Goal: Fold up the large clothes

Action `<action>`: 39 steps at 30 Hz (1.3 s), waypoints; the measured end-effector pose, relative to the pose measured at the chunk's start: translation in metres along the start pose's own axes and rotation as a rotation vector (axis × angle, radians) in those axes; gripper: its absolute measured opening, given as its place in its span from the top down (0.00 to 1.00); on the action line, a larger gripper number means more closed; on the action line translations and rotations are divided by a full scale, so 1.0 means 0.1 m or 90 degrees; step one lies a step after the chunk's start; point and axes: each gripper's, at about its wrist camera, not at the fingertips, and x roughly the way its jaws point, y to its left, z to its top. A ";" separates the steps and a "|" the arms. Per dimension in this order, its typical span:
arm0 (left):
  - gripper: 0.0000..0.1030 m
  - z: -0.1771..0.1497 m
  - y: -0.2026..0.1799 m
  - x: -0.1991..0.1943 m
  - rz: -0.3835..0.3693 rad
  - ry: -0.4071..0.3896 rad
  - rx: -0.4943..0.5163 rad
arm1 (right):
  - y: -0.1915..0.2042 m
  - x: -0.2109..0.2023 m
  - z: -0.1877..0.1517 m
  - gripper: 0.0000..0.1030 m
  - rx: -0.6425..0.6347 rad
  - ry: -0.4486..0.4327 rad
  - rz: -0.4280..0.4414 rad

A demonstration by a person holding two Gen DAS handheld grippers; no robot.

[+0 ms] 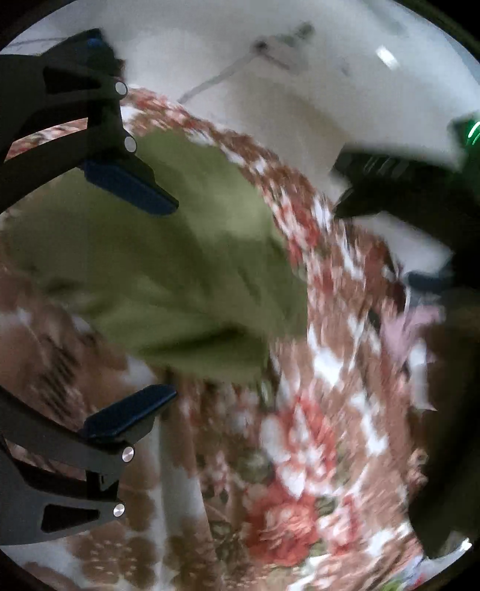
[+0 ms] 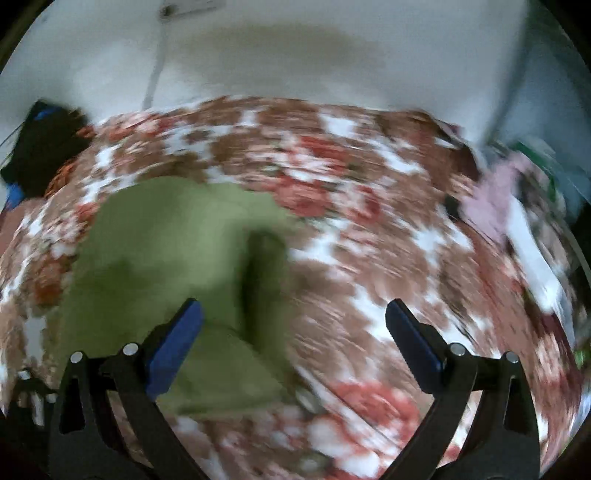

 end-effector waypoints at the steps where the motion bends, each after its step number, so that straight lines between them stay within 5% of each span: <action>1: 0.07 -0.04 0.16 -0.06 0.006 -0.002 -0.029 | 0.15 0.06 0.09 0.05 -0.021 -0.001 0.013; 4: 0.05 -0.19 0.88 -0.16 0.039 -0.001 -0.144 | 0.61 0.30 0.33 0.05 -0.085 0.000 0.036; 7: 0.05 -0.23 1.53 0.02 0.040 -0.001 -0.185 | 0.94 0.64 0.36 0.05 -0.107 0.038 0.043; 10: 0.05 -0.16 2.05 0.37 -0.011 0.004 -0.206 | 1.07 0.81 0.24 0.05 -0.103 0.066 0.055; 15: 0.05 0.00 2.30 1.15 -0.158 0.034 -0.249 | 1.12 1.01 -0.14 0.05 -0.111 0.092 0.066; 19: 0.05 -0.12 2.11 1.71 -0.211 0.088 -0.248 | 0.87 1.10 -0.39 0.05 -0.057 0.093 0.102; 25: 0.04 -0.43 2.03 1.94 -0.206 0.110 -0.234 | 0.43 1.16 -0.79 0.05 -0.040 0.090 0.104; 33: 0.04 -0.49 2.09 1.64 -0.121 0.107 -0.198 | 0.36 0.93 -1.05 0.05 -0.123 0.048 0.072; 36: 0.04 -0.63 2.27 1.57 -0.048 0.144 -0.232 | 0.28 0.89 -1.18 0.05 -0.132 0.059 0.064; 39: 0.05 -0.72 2.47 1.36 -0.031 0.167 -0.294 | 0.11 0.82 -1.31 0.05 -0.102 0.081 0.066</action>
